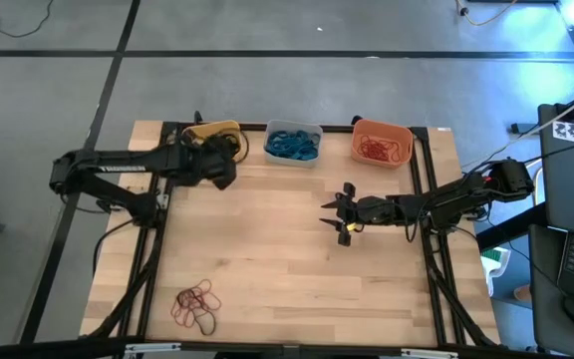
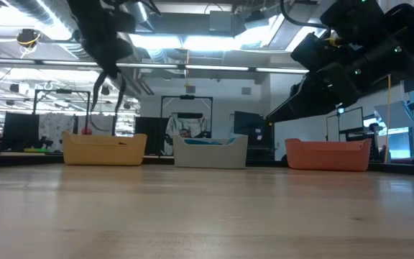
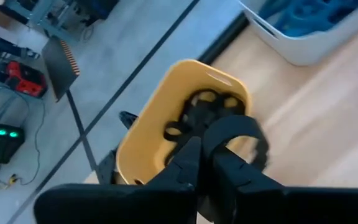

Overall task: Sort rubber bands into baskets
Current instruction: Put the black rubber band into the yellow bin

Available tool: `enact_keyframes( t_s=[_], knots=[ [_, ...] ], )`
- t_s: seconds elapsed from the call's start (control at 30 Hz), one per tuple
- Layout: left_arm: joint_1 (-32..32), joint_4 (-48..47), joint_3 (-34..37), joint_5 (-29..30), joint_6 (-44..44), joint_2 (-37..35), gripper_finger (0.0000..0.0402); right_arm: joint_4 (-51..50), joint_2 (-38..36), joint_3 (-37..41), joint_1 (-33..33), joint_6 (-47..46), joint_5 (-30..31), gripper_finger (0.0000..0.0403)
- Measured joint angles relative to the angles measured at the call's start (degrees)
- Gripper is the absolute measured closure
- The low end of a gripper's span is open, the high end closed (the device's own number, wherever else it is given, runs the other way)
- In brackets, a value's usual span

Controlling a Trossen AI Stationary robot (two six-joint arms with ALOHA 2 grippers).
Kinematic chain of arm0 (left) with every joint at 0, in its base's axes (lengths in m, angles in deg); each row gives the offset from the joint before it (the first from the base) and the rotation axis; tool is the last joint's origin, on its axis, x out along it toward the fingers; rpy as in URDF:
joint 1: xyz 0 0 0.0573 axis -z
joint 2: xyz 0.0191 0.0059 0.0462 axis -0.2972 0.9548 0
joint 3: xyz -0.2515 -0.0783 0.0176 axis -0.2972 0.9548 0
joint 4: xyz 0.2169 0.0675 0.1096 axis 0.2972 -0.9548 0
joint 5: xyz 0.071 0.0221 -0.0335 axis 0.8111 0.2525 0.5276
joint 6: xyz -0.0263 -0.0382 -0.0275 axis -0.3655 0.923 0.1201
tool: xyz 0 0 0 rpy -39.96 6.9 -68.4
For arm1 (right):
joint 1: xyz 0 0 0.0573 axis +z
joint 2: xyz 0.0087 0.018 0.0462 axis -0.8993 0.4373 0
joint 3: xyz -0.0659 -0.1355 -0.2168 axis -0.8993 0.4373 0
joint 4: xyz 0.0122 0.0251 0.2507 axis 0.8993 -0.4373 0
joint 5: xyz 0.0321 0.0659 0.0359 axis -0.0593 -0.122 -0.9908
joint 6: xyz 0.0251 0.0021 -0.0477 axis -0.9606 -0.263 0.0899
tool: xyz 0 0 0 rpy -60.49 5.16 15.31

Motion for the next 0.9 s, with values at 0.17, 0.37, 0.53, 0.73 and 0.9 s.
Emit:
enact_keyframes(
  t_s=[0.17, 0.37, 0.53, 0.73, 0.9],
  knots=[
    [-7.8, 6.9, 0.2, 0.0, -8.3, 0.0, 0.0389, 0.1, 0.0, 0.0, 0.0, 0.0, 0.0, 0.022],
    [-17.2, 14.8, 4.4, 0.0, -14.3, 0.2, 0.0389, 0.1, 0.0, 0.0, 0.0, 0.0, 0.0, 0.022],
    [-23.7, 18.5, 7.3, -4.9, -17.5, 0.5, 0.0385, 0.1, 0.0, 0.0, 0.0, 0.0, 0.0, 0.022],
    [-27.3, 16.6, 7.4, -14.6, -19.9, 2.2, 0.033, 0.1, 0.0, 0.0, 0.0, 0.0, 0.0, 0.022],
    [-28.0, 15.1, 7.4, -14.7, -20.0, 3.5, 0.0265, 0.1, 0.0, 0.0, 0.0, 0.0, 0.0, 0.022]
  ],
)
